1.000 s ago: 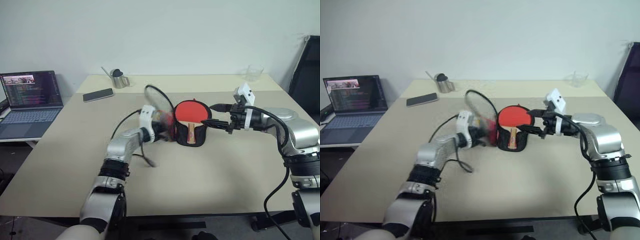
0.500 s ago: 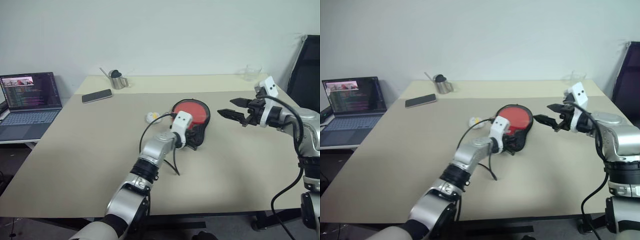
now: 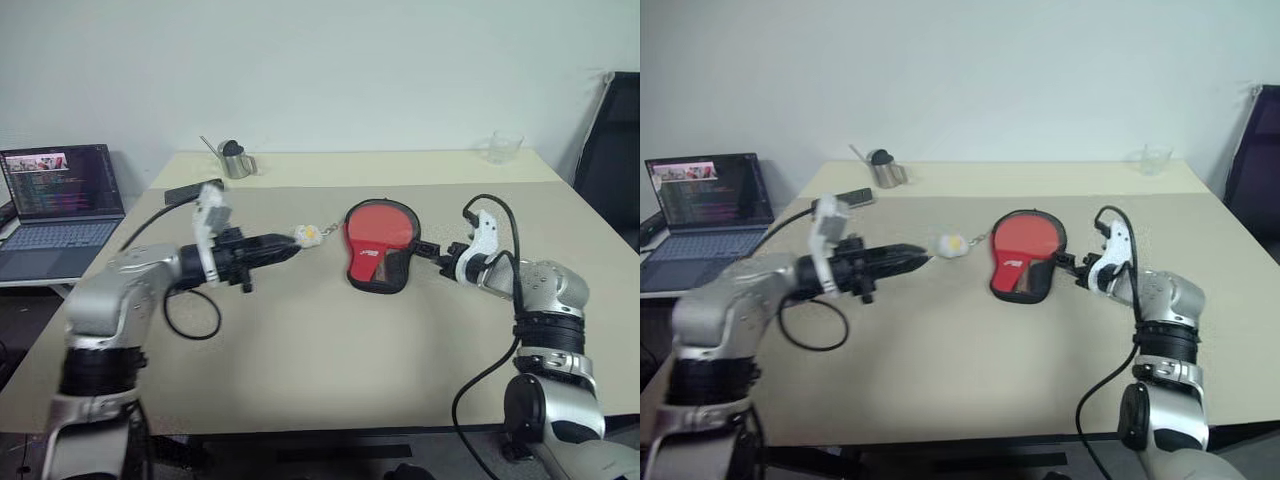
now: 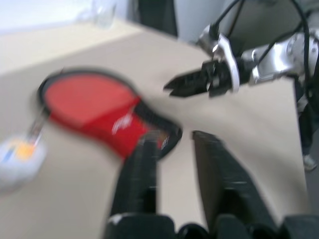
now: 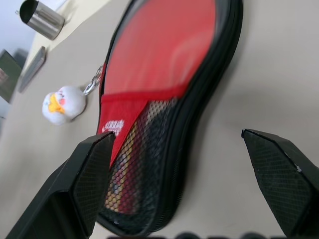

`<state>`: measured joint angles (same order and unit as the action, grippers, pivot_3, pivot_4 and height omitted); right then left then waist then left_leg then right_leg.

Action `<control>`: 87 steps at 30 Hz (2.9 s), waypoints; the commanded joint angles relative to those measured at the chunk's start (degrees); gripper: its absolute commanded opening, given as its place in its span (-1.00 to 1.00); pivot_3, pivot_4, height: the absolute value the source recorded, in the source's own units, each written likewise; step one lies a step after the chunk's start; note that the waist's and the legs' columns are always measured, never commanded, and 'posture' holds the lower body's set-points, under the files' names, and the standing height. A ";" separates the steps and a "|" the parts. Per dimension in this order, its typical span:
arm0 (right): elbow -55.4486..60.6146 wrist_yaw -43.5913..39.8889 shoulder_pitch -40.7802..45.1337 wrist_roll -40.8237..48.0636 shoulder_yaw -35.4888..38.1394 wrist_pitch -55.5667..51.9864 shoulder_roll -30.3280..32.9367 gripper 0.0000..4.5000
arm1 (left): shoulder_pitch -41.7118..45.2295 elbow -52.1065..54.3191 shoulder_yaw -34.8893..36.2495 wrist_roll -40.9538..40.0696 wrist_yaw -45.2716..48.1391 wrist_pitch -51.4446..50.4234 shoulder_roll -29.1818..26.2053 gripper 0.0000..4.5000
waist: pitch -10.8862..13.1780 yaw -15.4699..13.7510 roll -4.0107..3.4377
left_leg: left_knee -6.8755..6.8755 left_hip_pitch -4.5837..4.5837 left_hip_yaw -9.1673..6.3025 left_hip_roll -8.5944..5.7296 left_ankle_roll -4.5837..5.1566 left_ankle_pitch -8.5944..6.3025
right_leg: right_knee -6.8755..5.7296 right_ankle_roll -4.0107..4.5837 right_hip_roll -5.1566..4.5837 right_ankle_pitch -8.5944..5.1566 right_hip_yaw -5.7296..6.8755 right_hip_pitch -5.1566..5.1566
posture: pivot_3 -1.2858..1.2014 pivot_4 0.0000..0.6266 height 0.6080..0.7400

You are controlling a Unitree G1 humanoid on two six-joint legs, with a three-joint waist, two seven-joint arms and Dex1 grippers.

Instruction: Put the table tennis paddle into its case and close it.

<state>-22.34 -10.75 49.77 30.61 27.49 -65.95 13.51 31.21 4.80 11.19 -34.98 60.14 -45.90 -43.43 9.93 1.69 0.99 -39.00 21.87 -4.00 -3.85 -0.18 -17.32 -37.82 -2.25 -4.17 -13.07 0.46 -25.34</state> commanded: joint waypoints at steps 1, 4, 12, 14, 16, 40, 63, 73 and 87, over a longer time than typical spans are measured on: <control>-0.17 1.17 1.96 2.91 2.56 -0.83 -0.65 1.00 | -4.05 6.28 4.29 -2.96 0.87 -0.58 -3.60 0.19 | 0.00 0.11 0.00 | 0.00 0.00 0.00 0.00 0.00 0.00 | 0.00 0.00 0.00 0.00 -0.01 0.00 | 0.03 -0.52 1.00; -4.68 5.56 3.67 6.28 9.00 -1.60 -2.50 1.00 | -8.04 8.51 5.70 -3.88 0.90 -0.65 -5.79 0.70 | 0.00 0.08 0.00 | 0.00 -0.02 0.00 0.01 0.01 0.00 | -0.01 0.00 0.01 0.00 -0.01 0.01 | 0.03 -0.52 1.00; -8.47 8.63 3.78 8.71 11.07 -2.49 -4.22 1.00 | -12.16 11.06 6.30 -1.96 -3.54 1.26 -7.05 0.98 | 0.00 0.18 0.00 | 0.00 -0.07 0.04 0.05 0.03 -0.01 | -0.06 0.02 0.03 0.00 -0.03 0.04 | 0.03 -0.52 1.00; -7.82 8.32 3.17 8.74 9.91 -3.07 -5.01 1.00 | -13.55 12.32 6.22 -2.36 -3.00 1.68 -7.62 0.98 | 0.00 0.31 0.00 | 0.01 -0.07 0.05 0.08 0.03 -0.01 | -0.07 0.02 0.06 0.00 -0.03 0.04 | 0.03 -0.52 1.00; -7.27 8.48 2.53 8.79 9.47 -3.19 -5.84 1.00 | -14.46 13.51 6.63 -3.15 -3.15 1.46 -7.89 0.98 | -0.01 0.55 -0.01 | 0.01 -0.09 0.09 0.12 0.03 -0.01 | -0.07 0.02 0.09 0.00 -0.06 0.04 | 0.03 -0.52 1.00; -5.63 14.52 1.09 12.54 9.42 0.95 -15.64 1.00 | -11.34 13.83 4.18 -3.02 -8.91 1.63 -6.75 0.98 | -0.04 1.66 -0.03 | 0.03 -0.27 0.19 0.27 0.07 -0.04 | -0.16 0.12 0.24 0.07 -0.13 0.06 | 0.03 -0.52 1.00; 0.28 10.99 -3.68 14.17 1.54 -6.64 -10.97 -0.99 | -9.32 11.36 1.04 -1.42 -8.69 3.85 -6.89 1.00 | -0.08 1.36 0.05 | 0.14 -0.63 0.27 0.37 0.22 -0.13 | -0.07 0.20 0.40 0.11 -0.22 0.39 | 0.03 -0.52 1.00; 16.29 -3.66 -11.97 19.16 -11.72 -23.93 -1.17 -0.99 | -6.50 8.17 -1.68 -0.03 -6.10 4.96 -7.14 1.00 | -0.08 1.14 0.04 | 0.15 -0.33 0.22 0.41 0.24 -0.14 | 0.10 0.20 0.40 0.11 -0.11 0.19 | 0.03 -0.52 1.00; 29.34 -20.62 -20.93 18.91 -28.73 -21.62 12.06 -0.99 | -5.81 8.11 -2.59 0.45 -4.43 4.37 -7.58 1.00 | -0.07 1.02 0.06 | 0.14 -0.33 0.17 0.42 0.25 -0.15 | 0.15 0.19 0.44 0.10 -0.03 0.21 | 0.03 -0.52 1.00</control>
<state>5.13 -29.10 29.58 48.85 0.27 -87.80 24.97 24.26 11.68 7.99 -34.66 55.63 -41.92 -50.08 9.86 2.71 1.05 -38.87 21.54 -3.82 -3.43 0.07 -17.47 -37.67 -2.07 -3.73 -12.97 0.43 -25.12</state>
